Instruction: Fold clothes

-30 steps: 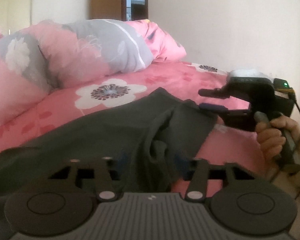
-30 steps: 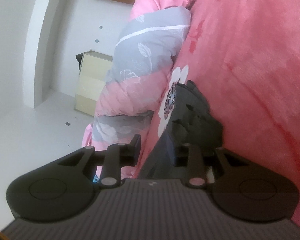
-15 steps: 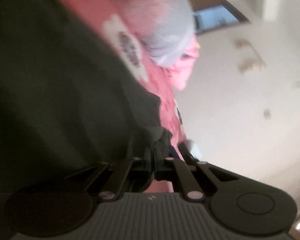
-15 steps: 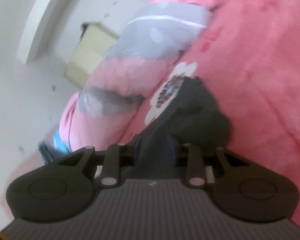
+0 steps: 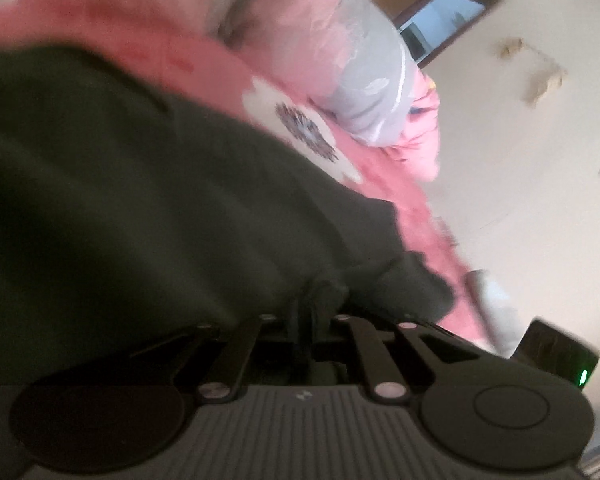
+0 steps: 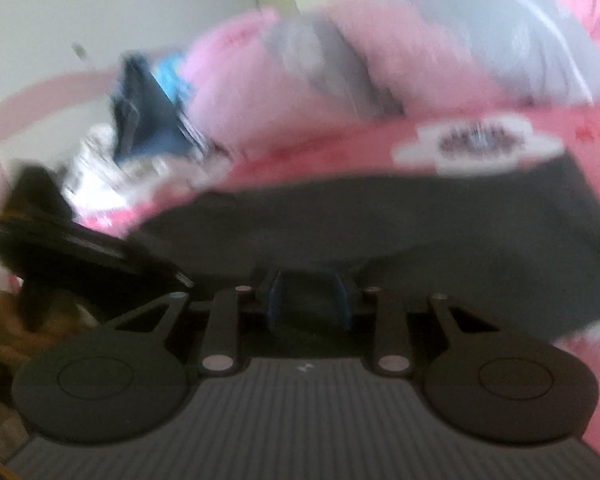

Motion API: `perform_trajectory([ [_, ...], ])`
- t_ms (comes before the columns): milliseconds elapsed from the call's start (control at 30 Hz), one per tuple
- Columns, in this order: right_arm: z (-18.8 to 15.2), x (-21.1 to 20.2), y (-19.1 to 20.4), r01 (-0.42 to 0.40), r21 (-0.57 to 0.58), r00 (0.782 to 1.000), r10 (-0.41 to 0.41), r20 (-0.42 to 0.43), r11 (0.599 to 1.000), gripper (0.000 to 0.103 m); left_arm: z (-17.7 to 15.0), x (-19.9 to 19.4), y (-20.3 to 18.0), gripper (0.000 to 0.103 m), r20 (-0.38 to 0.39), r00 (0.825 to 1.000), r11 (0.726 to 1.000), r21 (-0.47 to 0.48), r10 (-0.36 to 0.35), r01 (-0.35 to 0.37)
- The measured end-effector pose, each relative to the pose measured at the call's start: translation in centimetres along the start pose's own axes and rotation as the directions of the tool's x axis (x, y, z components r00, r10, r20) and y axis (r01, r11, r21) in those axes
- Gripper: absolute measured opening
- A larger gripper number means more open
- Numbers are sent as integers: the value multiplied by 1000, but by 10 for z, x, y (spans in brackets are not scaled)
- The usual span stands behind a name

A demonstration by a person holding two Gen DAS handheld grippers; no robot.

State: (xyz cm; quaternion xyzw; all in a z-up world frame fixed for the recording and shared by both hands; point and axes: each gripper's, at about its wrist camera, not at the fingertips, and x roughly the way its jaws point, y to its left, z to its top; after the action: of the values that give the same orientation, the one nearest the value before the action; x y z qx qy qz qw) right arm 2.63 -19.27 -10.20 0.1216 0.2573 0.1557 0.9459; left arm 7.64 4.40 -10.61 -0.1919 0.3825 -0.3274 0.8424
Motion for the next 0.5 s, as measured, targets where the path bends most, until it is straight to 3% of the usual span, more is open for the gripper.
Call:
perform_trajectory([
  [100,0,-1,-2,0,24,1000,0,-4,1000,24,-2,-18,-18,18,103,991,986,131,85,-98],
  [200,-2,-6,-2,1,30,1000,-1,2,1000,24,-6,-32,-36,20,159,986,972,223,43,-79],
  [400,6,-30,-2,-21,71,991,12,136,997,25,-15,-16,-68,20,111,993,946,323,-51,12],
  [500,11,-41,-18,-14,143,985,-11,175,990,25,-21,3,-73,20,64,997,942,336,-39,16],
])
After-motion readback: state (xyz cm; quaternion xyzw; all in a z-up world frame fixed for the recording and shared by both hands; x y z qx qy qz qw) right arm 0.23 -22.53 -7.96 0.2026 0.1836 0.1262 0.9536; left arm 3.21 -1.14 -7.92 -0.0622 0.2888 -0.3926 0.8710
